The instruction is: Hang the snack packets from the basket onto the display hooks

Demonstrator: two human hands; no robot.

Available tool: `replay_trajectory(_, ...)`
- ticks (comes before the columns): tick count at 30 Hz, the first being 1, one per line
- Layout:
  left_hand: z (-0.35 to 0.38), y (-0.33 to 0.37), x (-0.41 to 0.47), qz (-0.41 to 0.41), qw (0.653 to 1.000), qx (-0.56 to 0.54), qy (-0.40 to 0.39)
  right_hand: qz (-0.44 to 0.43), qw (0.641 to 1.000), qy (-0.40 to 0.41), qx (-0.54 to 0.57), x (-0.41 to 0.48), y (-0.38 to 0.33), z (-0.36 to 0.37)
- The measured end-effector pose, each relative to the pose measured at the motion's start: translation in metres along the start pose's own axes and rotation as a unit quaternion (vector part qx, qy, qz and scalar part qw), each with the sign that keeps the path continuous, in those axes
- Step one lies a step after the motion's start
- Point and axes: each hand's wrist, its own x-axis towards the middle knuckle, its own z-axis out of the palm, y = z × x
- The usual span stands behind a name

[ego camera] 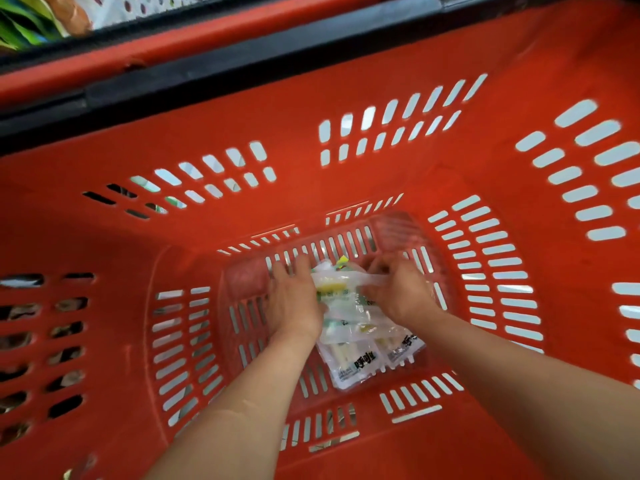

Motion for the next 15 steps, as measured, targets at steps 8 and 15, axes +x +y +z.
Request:
replay_trajectory(8,0.004,-0.026,-0.002,-0.04,0.998,-0.04,-0.008,0.023,0.986,-0.132,-0.1,-0.004,-0.004,-0.008)
replay_trajectory(15,-0.044,-0.026,-0.045,-0.033,0.965,-0.259,-0.023,-0.031,0.986,-0.155,-0.052,-0.047,-0.032,-0.069)
